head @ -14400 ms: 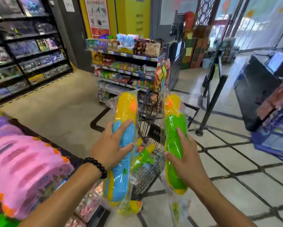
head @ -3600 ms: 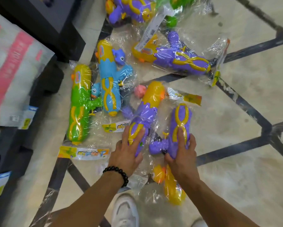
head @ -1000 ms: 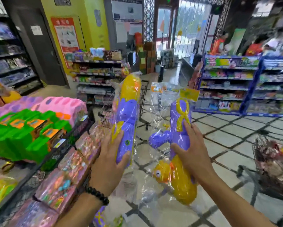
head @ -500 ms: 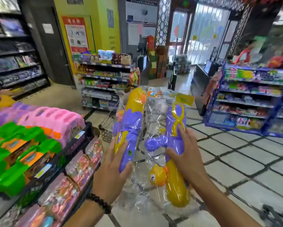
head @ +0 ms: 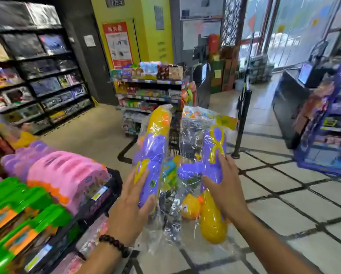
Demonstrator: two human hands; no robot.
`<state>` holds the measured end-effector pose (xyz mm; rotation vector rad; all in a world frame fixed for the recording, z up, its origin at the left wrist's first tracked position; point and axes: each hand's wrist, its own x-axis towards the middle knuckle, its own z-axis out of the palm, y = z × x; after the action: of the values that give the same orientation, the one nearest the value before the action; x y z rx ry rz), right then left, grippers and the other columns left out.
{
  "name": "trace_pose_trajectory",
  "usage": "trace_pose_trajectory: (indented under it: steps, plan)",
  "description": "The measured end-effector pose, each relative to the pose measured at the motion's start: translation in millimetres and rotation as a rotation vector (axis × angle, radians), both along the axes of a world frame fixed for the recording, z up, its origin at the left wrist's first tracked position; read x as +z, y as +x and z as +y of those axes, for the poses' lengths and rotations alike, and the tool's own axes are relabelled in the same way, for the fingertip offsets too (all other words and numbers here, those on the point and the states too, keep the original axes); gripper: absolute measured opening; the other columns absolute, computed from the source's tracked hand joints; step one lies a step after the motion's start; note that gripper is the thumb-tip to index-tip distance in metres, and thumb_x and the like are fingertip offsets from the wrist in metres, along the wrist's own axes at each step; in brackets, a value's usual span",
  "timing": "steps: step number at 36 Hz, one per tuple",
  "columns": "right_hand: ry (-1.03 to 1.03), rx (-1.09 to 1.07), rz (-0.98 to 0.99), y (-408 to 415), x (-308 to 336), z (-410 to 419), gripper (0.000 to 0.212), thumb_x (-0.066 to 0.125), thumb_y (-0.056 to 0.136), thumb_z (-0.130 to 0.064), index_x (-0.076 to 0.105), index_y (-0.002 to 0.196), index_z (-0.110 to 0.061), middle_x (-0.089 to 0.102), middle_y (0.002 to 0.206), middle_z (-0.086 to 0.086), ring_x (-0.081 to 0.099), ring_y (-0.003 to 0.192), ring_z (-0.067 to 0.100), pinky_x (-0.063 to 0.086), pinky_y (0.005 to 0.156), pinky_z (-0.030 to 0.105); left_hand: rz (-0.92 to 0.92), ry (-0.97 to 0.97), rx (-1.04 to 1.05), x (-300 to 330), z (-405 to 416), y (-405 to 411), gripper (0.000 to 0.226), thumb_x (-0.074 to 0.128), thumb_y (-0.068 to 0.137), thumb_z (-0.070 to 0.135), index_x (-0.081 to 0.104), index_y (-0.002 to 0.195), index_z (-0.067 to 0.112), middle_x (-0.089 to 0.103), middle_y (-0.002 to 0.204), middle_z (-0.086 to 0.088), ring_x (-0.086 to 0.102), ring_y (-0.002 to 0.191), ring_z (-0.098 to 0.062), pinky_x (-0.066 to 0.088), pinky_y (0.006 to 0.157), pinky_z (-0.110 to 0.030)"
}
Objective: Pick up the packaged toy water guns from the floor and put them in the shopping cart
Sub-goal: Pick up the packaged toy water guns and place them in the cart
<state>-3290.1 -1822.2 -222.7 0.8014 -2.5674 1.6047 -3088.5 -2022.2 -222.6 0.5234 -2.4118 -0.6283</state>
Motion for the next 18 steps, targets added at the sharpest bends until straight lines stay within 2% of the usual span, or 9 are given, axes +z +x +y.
trace_pose_trajectory:
  steps: [2, 6, 8, 12, 15, 18]
  plan:
    - [-0.018, 0.033, 0.003, -23, -4, -24, 0.089, 0.074, 0.089, -0.038, 0.021, 0.16, -0.045, 0.016, 0.165, -0.015, 0.015, 0.153, 0.006, 0.025, 0.12, 0.032, -0.023, 0.017, 0.002, -7, -20, -18, 0.064, 0.054, 0.095, 0.049, 0.026, 0.153, 0.054, 0.01, 0.162, 0.031, 0.017, 0.125, 0.034, 0.043, 0.091, -0.025]
    - [0.006, 0.068, 0.01, -67, -16, -76, 0.088, 0.074, 0.09, -0.034, 0.021, 0.159, -0.046, 0.011, 0.167, -0.02, 0.003, 0.152, -0.005, 0.014, 0.117, 0.022, -0.041, 0.054, 0.012, -22, -72, -61, 0.072, 0.065, 0.095, 0.035, 0.026, 0.152, 0.055, 0.01, 0.163, 0.03, 0.02, 0.138, 0.022, 0.041, 0.098, -0.026]
    - [0.036, 0.07, 0.002, -91, -28, -102, 0.089, 0.074, 0.089, -0.033, 0.02, 0.16, -0.044, 0.01, 0.167, -0.018, 0.004, 0.153, -0.004, 0.014, 0.118, 0.023, -0.031, 0.091, 0.017, -32, -100, -84, 0.071, 0.064, 0.095, 0.035, 0.027, 0.152, 0.056, 0.011, 0.163, 0.03, 0.022, 0.138, 0.021, 0.038, 0.102, -0.025]
    - [0.058, 0.064, -0.031, -139, -46, -157, 0.089, 0.073, 0.089, -0.035, 0.02, 0.159, -0.046, 0.011, 0.167, -0.016, 0.01, 0.154, 0.003, 0.02, 0.123, 0.032, -0.032, 0.142, -0.001, -60, -168, -136, 0.068, 0.063, 0.096, 0.041, 0.028, 0.153, 0.053, 0.014, 0.163, 0.027, 0.024, 0.144, 0.01, 0.033, 0.109, -0.026]
    - [0.057, 0.044, 0.003, -176, -55, -200, 0.087, 0.074, 0.09, -0.034, 0.021, 0.158, -0.048, 0.013, 0.166, -0.019, 0.009, 0.153, -0.001, 0.018, 0.121, 0.029, -0.038, 0.16, -0.035, -73, -223, -176, 0.066, 0.051, 0.09, 0.061, 0.028, 0.152, 0.055, 0.016, 0.163, 0.027, 0.025, 0.144, 0.011, 0.035, 0.104, -0.024]
    - [0.11, -0.007, -0.028, -213, -63, -234, 0.087, 0.076, 0.089, -0.034, 0.025, 0.16, -0.041, 0.018, 0.167, -0.012, 0.014, 0.153, 0.003, 0.021, 0.124, 0.035, -0.06, 0.162, -0.052, -81, -268, -212, 0.064, 0.048, 0.089, 0.06, 0.027, 0.149, 0.06, 0.016, 0.162, 0.028, 0.021, 0.145, 0.011, 0.034, 0.108, -0.023]
